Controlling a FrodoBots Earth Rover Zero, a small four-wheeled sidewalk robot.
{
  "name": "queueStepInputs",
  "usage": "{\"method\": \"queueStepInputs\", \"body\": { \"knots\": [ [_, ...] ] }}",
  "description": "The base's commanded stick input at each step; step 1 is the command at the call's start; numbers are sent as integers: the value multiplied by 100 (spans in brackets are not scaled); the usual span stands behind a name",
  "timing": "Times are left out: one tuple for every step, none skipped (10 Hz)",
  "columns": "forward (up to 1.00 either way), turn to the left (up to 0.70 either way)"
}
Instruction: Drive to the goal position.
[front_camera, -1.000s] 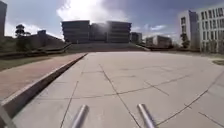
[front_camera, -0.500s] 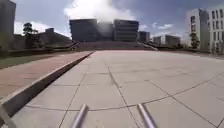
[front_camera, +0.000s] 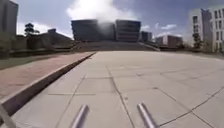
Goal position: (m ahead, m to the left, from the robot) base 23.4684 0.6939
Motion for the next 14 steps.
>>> {"method": "queueStepInputs", "body": {
  "knots": [
    [70,16],
    [70,33],
    [70,35],
    [70,24],
    [70,0],
    [70,0],
    [70,0],
    [70,0],
    [70,0],
    [70,0],
    [70,0],
    [70,0],
    [70,0],
    [70,0]
  ]
}}
